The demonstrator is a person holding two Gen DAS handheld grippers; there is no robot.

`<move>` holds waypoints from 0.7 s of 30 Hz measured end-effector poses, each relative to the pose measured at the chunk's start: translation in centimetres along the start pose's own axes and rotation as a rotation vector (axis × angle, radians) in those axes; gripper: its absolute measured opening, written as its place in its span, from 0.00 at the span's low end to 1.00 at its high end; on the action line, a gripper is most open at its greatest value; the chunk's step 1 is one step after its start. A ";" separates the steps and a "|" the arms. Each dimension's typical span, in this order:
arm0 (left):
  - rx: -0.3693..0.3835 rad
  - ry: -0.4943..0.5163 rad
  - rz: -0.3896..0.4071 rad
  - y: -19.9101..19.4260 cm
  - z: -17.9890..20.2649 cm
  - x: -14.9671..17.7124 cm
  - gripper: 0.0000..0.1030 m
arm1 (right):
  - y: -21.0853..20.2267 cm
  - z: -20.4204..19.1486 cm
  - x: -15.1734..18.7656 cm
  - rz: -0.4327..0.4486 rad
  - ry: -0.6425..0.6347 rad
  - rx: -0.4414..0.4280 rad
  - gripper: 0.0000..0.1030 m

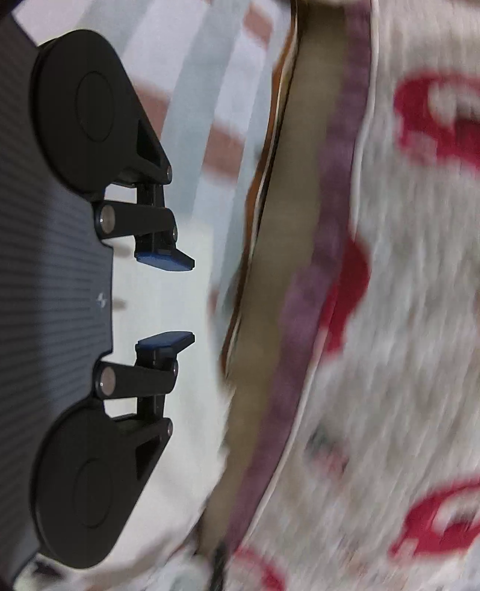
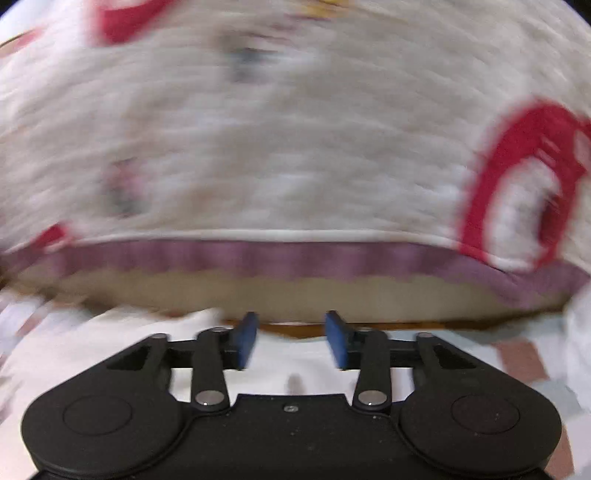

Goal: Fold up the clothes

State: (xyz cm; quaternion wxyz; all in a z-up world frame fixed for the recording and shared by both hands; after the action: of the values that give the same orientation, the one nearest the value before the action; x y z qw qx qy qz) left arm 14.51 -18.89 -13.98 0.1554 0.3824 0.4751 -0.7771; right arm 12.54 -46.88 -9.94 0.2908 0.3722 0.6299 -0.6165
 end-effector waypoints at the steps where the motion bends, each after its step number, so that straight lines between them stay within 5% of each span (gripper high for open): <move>1: 0.041 0.025 -0.017 -0.2 1.6 0.4 0.42 | -0.1 -2.2 0.8 -0.027 -0.084 -0.020 0.53; 3: 0.111 0.072 -0.079 0.1 4.5 2.5 0.42 | 0.4 -5.1 3.5 -0.097 -0.192 -0.037 0.54; 5: 0.091 0.122 -0.159 1.3 5.7 5.9 0.42 | 1.3 -6.4 6.8 -0.183 -0.251 -0.029 0.54; 7: 0.055 0.203 -0.153 1.5 6.4 7.8 0.42 | 2.3 -6.8 9.9 -0.259 -0.293 -0.013 0.54; 10: 0.026 0.319 -0.169 0.6 7.1 8.6 0.42 | 1.6 -5.4 12.4 -0.182 -0.239 -0.047 0.54; 21: 0.007 0.319 -0.198 -0.9 6.5 9.0 0.42 | -3.6 -2.1 15.3 -0.200 -0.095 -0.010 0.60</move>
State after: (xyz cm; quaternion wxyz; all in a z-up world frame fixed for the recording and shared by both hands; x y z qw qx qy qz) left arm 5.16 -22.88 -18.42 -0.0004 0.4526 0.5262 -0.7199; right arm 1.24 -42.96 -20.39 0.2589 0.2765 0.6525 -0.6563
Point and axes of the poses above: each gripper's, at about its wrist camera, not at the fingertips, and y roughly the way its jaws point, z to its right, x to its underside, the point moved 9 cm from there along y, roughly the way its jaws point, and after that the axes turned 3 degrees about -x, right-handed, at the moved point
